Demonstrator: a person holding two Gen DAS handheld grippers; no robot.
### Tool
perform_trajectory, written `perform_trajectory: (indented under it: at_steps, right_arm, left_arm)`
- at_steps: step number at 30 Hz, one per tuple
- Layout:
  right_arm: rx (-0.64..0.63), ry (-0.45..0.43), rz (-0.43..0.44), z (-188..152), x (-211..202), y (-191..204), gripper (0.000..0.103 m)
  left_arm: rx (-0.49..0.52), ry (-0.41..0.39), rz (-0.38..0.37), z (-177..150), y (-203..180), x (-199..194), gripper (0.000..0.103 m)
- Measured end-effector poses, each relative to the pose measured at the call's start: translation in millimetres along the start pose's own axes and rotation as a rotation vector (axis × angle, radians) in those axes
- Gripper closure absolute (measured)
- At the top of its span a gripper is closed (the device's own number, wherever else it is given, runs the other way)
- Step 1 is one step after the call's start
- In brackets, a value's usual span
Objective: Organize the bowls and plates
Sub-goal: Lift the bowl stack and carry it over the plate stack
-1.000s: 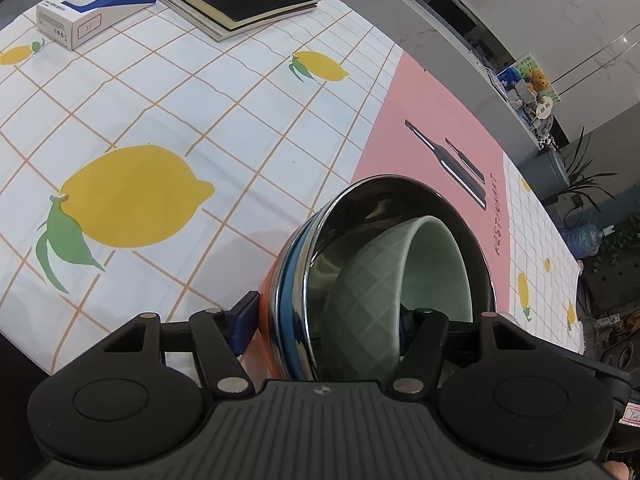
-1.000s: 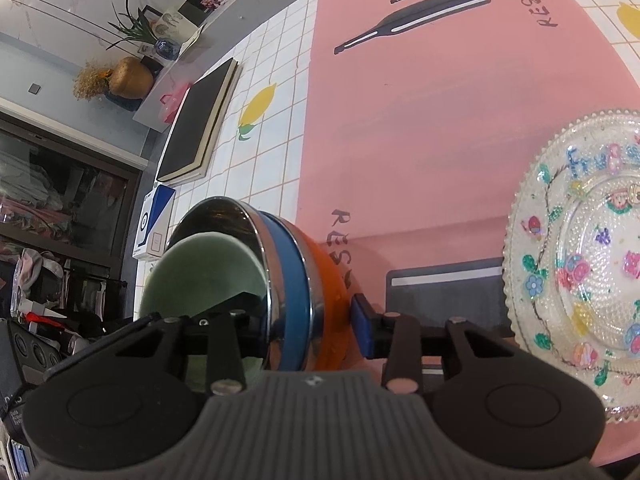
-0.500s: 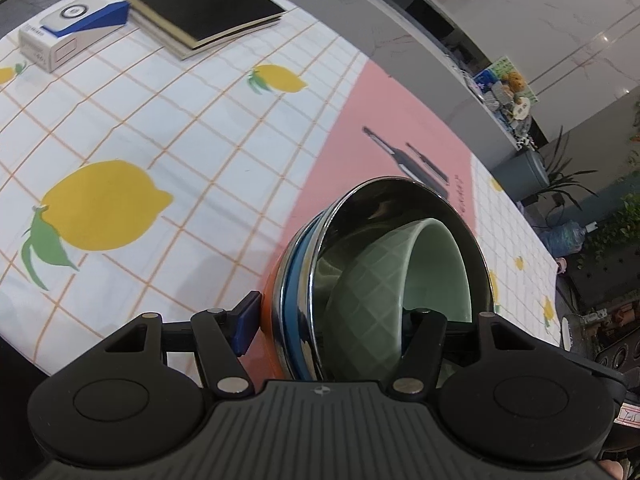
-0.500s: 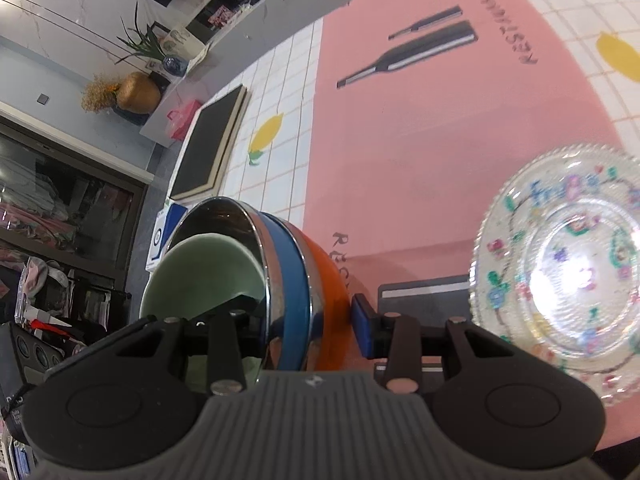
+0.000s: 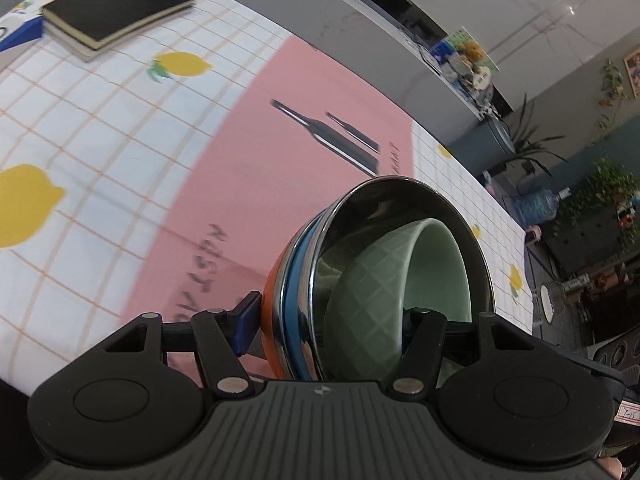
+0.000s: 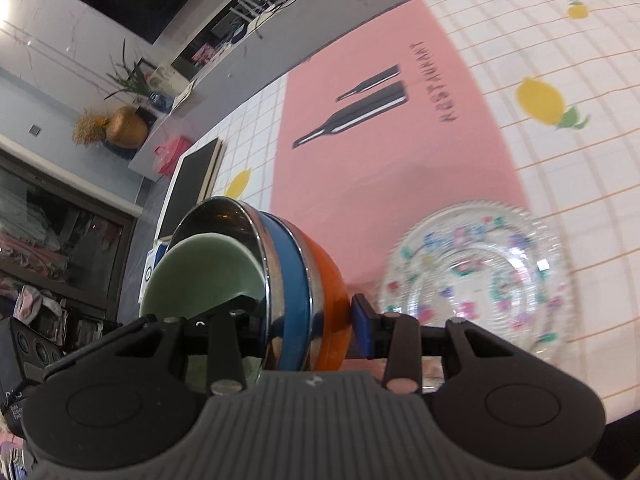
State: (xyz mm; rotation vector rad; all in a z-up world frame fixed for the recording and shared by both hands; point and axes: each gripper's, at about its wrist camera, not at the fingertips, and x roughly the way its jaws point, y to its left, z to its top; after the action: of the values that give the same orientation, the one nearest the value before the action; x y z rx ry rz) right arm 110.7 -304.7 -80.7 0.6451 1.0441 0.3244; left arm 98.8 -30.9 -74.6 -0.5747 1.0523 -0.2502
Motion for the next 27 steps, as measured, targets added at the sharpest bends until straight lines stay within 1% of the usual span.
perform_trajectory:
  at_steps: [7,14,20,27]
  right_arm:
    - [0.007,-0.01,-0.042,11.5,-25.2,-26.4,0.064]
    - [0.041,-0.008,-0.068,14.5,-42.2,-54.7,0.064]
    - [0.06,-0.006,-0.093,12.2,-49.0,-70.7,0.064]
    - [0.055,-0.001,-0.115,11.6,-46.0,-78.8,0.064]
  left_arm:
    - [0.006,0.047,-0.031,-7.2,-25.8,23.7,0.034]
    - [0.015,0.095,-0.034,-18.0,-48.2,44.5,0.034]
    - [0.022,0.126,-0.04,-27.1,-57.2,59.1,0.034]
    - [0.024,0.137,-0.036,-33.0,-58.2,69.3,0.034]
